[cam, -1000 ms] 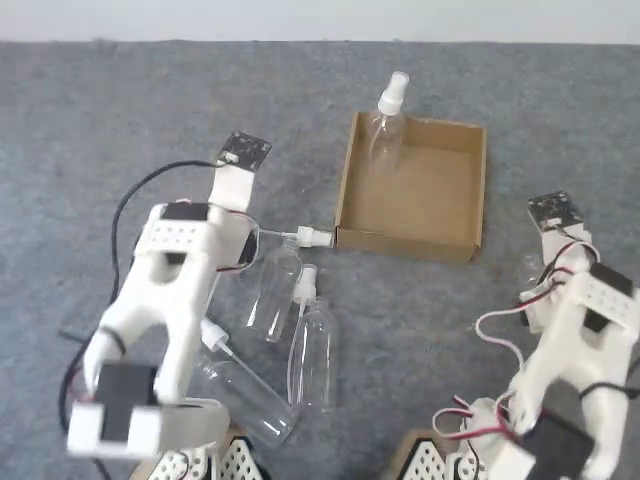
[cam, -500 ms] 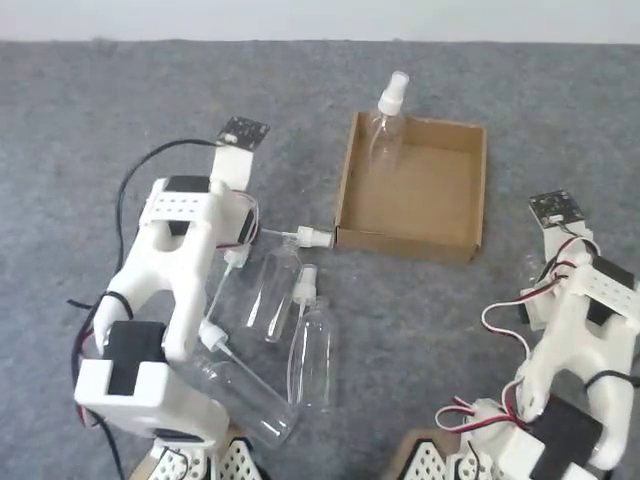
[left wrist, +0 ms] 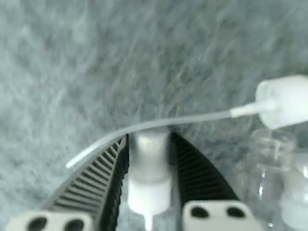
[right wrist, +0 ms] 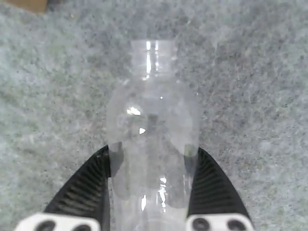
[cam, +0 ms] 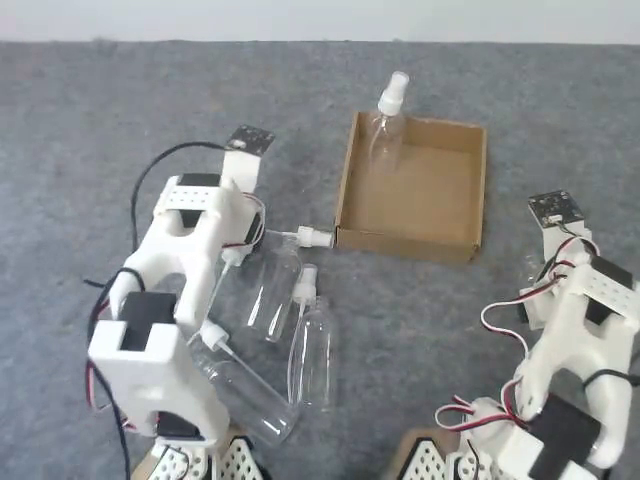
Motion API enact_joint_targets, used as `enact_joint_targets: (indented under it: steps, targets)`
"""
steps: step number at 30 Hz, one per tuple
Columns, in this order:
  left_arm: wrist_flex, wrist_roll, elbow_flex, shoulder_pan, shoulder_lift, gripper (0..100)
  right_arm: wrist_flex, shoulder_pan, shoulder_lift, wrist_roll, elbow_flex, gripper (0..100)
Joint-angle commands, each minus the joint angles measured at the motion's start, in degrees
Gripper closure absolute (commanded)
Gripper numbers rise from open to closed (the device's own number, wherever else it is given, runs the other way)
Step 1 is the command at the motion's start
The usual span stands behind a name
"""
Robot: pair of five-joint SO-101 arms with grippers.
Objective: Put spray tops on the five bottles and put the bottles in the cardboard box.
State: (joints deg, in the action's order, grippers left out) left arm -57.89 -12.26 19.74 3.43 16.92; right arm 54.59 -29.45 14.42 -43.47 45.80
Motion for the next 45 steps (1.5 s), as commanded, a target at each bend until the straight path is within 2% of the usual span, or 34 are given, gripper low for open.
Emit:
enact_joint_targets:
  steps: [1, 7, 13, 19, 22, 29, 36, 42, 45]
  targets:
    - [-2.4, 0.3, -3.7, 0.5, -2.8, 99, -0.9, -0.6, 0.7, 0.4, -3.8, 95.3]
    - [-9.7, 1.0, -4.4, 0.2, -16.2, 99, -0.9, -0.7, 0.1, 0.4, -4.4, 95.3]
    - [-17.3, 7.8, -3.0, 0.2, -34.1, 99, -0.9, -0.5, 0.0, 3.3, -7.0, 95.3]
    - [-15.6, 11.3, 7.2, 0.1, -53.2, 99, -0.9, 1.5, 0.0, 8.2, -8.3, 94.6]
    - [-13.1, 11.1, 13.8, 0.4, -58.7, 99, -0.9, 2.3, -2.4, 9.9, -8.9, 89.4]
    - [-6.8, 11.1, 25.3, 0.6, -63.7, 99, -0.3, 2.2, -13.3, 10.5, -16.1, 80.6]
    - [-3.8, 11.0, 30.2, 0.5, -64.5, 99, 2.6, 3.6, -14.2, 10.3, -18.1, 70.6]
    - [-3.6, 11.0, 31.1, 0.3, -64.5, 99, 10.2, 7.2, -15.3, 10.0, -28.1, 69.6]
    - [-3.6, 11.0, 31.1, 0.3, -64.5, 99, 14.4, 7.3, -20.0, 7.3, -36.2, 69.9]
